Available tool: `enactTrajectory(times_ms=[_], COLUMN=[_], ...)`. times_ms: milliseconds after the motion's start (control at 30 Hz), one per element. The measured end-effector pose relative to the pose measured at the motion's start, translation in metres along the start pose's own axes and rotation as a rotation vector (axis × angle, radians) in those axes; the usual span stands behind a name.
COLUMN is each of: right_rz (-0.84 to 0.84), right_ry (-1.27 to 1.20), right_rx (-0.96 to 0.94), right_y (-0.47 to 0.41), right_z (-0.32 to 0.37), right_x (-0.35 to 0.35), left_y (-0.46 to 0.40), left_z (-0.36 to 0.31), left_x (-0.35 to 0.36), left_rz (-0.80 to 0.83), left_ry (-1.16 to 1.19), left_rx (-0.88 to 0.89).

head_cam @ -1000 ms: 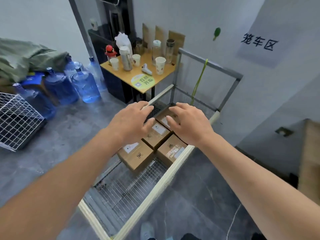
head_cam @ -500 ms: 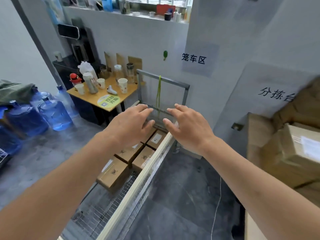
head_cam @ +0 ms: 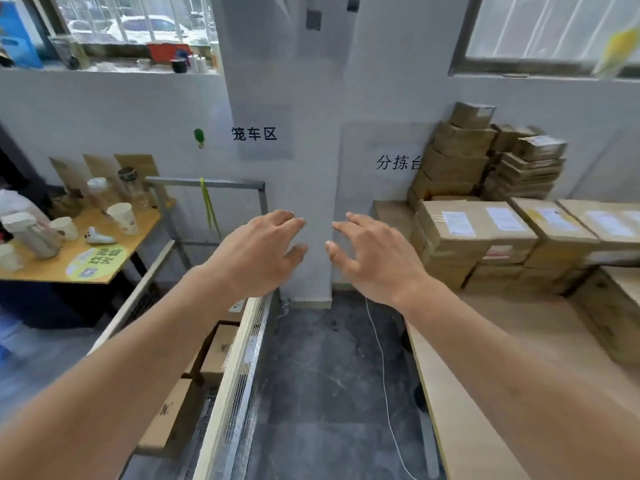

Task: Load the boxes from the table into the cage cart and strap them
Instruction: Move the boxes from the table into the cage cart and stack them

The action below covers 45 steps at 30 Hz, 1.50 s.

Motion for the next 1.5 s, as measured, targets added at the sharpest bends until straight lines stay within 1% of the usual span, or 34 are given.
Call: enactTrajectory(times_ms=[133, 333, 533, 700, 833, 1100, 1300, 1500], right_rz=[-0.067, -0.16, -0.26, -0.29, -0.288, -0.229, -0.251, -0.278], right_ry=[0.015, 0.045, 0.086, 0.115, 0.125, 0.142, 0.151, 0.114], right_rx=[0.107, 0.256, 0.368, 0.447, 0.506, 0.561, 0.591, 0.63], right_y=[0.04, 0.108, 0.178, 0.245, 0.303, 0.398, 0.437, 0.448], right_z=[-0.015, -0.049, -0.101, -0.159, -0.221, -0.339, -0.41, -0.494], right_x=[-0.019, -0.06, -0.11, -0.15, -0.181, -0.241, -0.287, -0.316], left_y=[-0.003, -0.004, -0.008, -0.011, -0.008, -0.004, -0.029, -0.074], left_z=[-0.042, -0.122, -0.224, -0.326, -0.415, -0.58, -0.671, -0.748], left_x=[-0.007, -0.021, -0.037, -0.043, -0.043, -0.043, -0.041, -0.023], left_rz=[-0.004, -0.024, -0.054, -0.081, -0.091, -0.082, -0.067, -0.041], left_ry=[0.021, 0.046, 0.052, 0.059, 0.096, 0.124, 0.132, 0.109], left_rx=[0.135, 0.327, 0.511, 0.613, 0.657, 0.657, 0.697, 0.756])
Point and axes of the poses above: each hand's wrist, its own y-axis away from the middle knuckle, its own x-axis out of the palm, z = x × y, the point moved 8 cm from there along -y, towards the middle knuckle, and after that the axes turned 12 degrees about -y, right-handed, at the moved point
